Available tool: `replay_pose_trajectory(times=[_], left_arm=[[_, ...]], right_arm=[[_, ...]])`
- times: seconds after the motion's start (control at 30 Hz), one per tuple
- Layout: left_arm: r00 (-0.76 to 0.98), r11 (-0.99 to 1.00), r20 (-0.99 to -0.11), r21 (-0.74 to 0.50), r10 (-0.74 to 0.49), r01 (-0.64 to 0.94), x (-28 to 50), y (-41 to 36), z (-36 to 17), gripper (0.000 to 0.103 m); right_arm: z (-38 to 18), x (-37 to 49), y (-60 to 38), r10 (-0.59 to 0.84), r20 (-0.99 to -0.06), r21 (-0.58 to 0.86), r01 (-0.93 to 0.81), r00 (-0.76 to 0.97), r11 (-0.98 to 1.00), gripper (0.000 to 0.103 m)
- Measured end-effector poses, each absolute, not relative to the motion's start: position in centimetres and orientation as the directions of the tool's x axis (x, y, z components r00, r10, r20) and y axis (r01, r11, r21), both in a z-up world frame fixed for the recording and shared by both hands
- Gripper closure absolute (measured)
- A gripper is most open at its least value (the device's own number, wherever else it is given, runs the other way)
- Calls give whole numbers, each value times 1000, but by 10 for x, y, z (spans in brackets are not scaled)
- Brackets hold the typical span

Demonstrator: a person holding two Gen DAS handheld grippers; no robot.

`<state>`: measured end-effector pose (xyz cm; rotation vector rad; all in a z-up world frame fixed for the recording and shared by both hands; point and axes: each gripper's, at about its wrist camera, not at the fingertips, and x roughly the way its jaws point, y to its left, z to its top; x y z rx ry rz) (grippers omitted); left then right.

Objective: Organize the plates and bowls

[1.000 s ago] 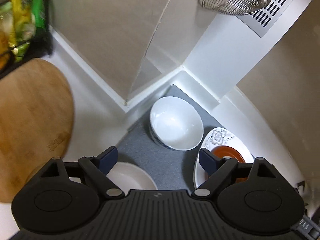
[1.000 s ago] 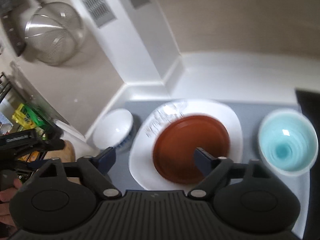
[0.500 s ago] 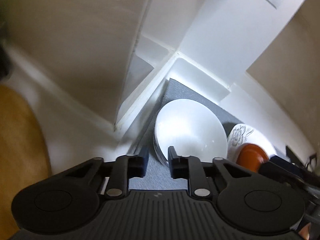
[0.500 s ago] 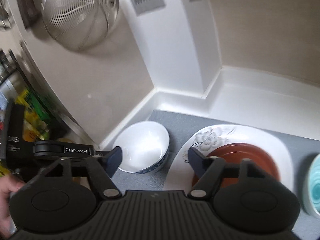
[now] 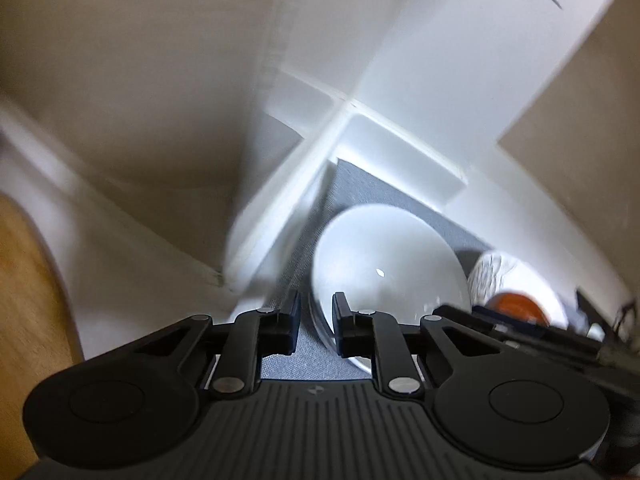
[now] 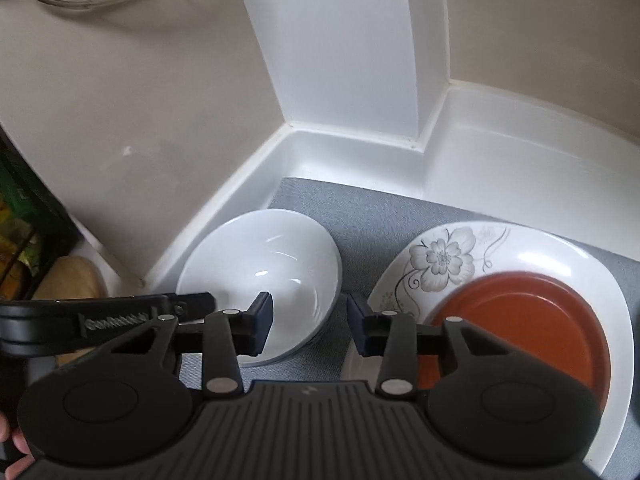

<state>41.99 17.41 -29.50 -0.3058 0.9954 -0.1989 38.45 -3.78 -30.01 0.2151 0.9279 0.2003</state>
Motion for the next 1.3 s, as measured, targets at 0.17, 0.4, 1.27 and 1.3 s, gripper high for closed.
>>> replay_pose_trajectory(times=[0.17, 0.4, 1.27, 1.3], left_arm=[[554, 940, -776, -338, -301, 38, 418, 175, -294, 85], [515, 914, -772, -402, -372, 58, 430, 174, -312, 85], [403, 957, -868, -255, -289, 137, 414, 162, -305, 88], [407, 959, -868, -248, -283, 136, 414, 162, -303, 88]], right_arm=[[-304, 386, -34, 263, -771, 269, -77, 580, 960, 58], [-309, 390, -29, 268, -770, 275, -77, 579, 958, 59], [-317, 376, -11, 288, -855, 279, -87, 431, 956, 76], [-317, 375, -11, 294, -853, 286, -85, 431, 955, 79]])
